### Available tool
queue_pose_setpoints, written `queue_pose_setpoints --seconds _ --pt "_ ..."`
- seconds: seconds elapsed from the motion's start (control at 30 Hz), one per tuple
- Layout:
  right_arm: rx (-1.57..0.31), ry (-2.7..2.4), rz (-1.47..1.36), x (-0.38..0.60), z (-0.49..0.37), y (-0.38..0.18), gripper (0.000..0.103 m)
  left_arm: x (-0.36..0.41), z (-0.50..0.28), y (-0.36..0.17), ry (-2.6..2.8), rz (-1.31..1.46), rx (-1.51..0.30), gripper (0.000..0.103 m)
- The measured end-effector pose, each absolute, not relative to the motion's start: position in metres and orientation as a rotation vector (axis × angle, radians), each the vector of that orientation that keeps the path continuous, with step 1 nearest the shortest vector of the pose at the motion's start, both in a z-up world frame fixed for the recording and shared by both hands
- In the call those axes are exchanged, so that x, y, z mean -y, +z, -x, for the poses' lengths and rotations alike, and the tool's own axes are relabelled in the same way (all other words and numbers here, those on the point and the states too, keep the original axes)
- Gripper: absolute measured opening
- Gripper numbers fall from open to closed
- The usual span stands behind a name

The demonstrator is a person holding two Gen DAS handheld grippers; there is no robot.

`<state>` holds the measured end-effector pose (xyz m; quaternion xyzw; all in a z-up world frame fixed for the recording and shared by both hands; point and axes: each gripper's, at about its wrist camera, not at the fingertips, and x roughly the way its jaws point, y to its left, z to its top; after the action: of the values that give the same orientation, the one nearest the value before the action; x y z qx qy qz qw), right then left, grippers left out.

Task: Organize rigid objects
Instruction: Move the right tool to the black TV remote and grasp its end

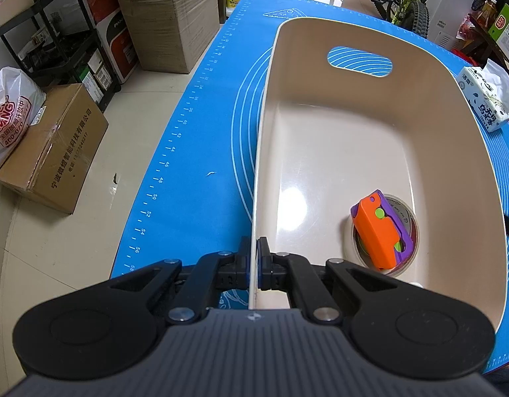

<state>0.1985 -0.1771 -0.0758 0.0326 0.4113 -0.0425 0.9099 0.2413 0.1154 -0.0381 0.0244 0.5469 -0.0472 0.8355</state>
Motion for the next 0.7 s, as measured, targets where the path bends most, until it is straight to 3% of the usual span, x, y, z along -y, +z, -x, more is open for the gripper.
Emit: queue_pose_setpoints --seconds 0.2,0.37,0.7 --pt "-0.892 -0.070 -0.119 0.166 -0.200 -0.093 0.072 -0.115 -0.241 -0.038 -0.100 -0.056 -1.156 0.005" --pt "-0.938 -0.035 -0.125 0.158 -0.206 -0.101 0.057 -0.113 -0.241 -0.038 -0.099 -0.057 -1.156 0.005" --pt "-1.009 -0.014 -0.252 0.167 -0.224 -0.114 0.049 -0.114 -0.241 -0.038 -0.099 -0.056 -1.156 0.005"
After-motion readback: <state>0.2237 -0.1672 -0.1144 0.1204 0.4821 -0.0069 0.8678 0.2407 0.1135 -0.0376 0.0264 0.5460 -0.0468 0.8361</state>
